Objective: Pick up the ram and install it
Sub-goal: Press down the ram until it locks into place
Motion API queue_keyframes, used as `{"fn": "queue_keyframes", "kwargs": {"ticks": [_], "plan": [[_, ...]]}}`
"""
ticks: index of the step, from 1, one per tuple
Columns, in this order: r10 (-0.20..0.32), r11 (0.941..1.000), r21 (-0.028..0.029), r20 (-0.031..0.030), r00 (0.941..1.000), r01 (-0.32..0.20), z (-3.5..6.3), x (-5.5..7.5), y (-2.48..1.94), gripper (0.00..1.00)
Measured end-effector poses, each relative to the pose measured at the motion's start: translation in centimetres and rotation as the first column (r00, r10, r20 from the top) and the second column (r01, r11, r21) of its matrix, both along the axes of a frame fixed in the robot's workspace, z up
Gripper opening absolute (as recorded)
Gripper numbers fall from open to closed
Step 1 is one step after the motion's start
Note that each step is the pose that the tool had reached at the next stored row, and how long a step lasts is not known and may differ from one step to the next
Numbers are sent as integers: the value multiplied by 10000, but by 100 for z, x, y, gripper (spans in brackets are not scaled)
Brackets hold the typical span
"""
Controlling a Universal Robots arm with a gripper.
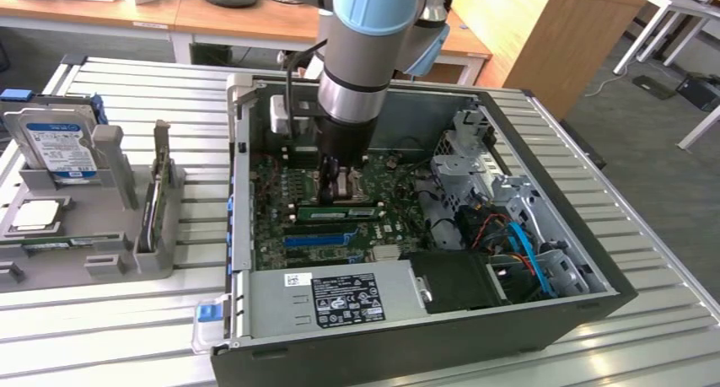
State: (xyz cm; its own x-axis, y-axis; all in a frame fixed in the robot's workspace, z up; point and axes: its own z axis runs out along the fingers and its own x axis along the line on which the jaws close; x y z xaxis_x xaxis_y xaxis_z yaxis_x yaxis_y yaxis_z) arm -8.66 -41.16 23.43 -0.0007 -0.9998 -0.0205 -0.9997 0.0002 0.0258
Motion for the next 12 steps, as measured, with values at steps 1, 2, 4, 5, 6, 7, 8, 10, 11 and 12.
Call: {"fn": "queue_keyframes", "kwargs": {"ticks": [1,2,4,5,6,7,8,10,11,12], "plan": [[0,10000,0,0,10000,0,-9,0,0,11],[0,10000,0,0,10000,0,-16,0,0,11],[0,10000,-2,-1,10000,0,-23,0,-1,11],[0,10000,-2,-1,10000,0,-23,0,0,11],[0,10000,-2,-1,10000,0,-23,0,0,11],[0,10000,-2,-1,10000,0,-23,0,0,11],[0,10000,-2,-1,10000,0,-24,0,0,11],[0,10000,3,2,10000,0,-36,0,1,11],[-1,10000,0,1,10000,1,-42,0,0,11],[0,10000,0,0,10000,0,-48,0,0,11]]}}
